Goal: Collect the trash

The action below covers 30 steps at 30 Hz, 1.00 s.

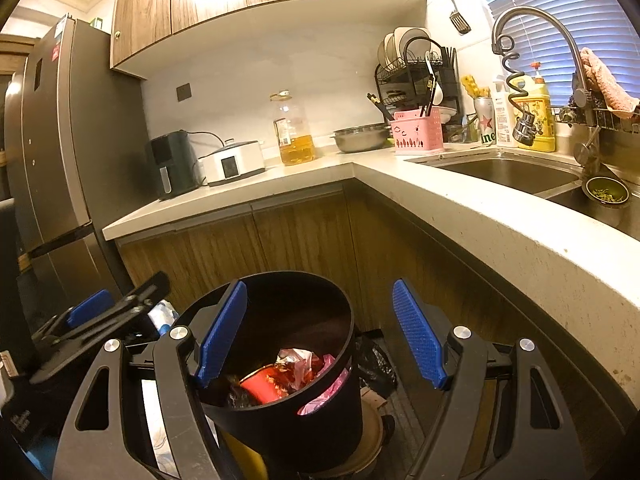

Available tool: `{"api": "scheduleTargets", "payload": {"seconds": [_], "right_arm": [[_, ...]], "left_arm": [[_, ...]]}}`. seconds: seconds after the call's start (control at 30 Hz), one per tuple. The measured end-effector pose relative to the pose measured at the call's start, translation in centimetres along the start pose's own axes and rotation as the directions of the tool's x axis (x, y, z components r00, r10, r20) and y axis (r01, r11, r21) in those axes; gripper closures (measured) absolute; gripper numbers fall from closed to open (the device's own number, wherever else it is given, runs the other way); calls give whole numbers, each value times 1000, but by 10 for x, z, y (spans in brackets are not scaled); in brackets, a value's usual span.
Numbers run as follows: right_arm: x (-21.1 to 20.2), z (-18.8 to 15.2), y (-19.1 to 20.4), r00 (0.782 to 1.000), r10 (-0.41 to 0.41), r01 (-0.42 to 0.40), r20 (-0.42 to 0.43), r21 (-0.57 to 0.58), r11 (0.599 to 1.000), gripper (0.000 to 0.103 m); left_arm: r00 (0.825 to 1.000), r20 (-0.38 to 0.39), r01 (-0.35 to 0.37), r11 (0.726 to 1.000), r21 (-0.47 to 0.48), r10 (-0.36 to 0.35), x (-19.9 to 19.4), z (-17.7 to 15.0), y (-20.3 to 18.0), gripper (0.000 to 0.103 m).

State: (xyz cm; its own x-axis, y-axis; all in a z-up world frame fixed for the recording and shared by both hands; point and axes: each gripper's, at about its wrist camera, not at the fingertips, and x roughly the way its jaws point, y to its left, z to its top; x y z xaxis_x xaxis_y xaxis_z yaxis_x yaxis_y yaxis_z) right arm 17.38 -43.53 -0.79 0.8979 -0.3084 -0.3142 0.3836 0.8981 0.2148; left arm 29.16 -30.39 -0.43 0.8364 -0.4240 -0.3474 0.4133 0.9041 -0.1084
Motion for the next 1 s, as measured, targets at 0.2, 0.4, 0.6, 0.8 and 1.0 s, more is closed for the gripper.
{"api": "scheduleTargets", "payload": {"seconds": [0.2, 0.4, 0.6, 0.8, 1.0], "right_arm": [[-9, -2, 6, 1000, 9, -9, -10, -11, 1000, 23], [-23, -8, 25, 999, 39, -41, -34, -58, 997, 16], [-47, -16, 47, 997, 58, -64, -54, -116, 991, 6], [-78, -21, 58, 997, 65, -70, -40, -145, 987, 6], [-111, -30, 68, 996, 73, -80, -45, -161, 984, 6]], "left_arm": [[998, -23, -60, 998, -29, 59, -23, -7, 23, 8], [984, -33, -173, 985, -4, 173, -60, -19, 41, 6], [979, -23, -204, 979, 23, 204, -103, -26, 52, 6], [976, -1, -217, 976, 4, 217, -147, -31, 66, 6], [976, 2, -216, 976, -11, 217, -182, -41, 75, 6]]}}
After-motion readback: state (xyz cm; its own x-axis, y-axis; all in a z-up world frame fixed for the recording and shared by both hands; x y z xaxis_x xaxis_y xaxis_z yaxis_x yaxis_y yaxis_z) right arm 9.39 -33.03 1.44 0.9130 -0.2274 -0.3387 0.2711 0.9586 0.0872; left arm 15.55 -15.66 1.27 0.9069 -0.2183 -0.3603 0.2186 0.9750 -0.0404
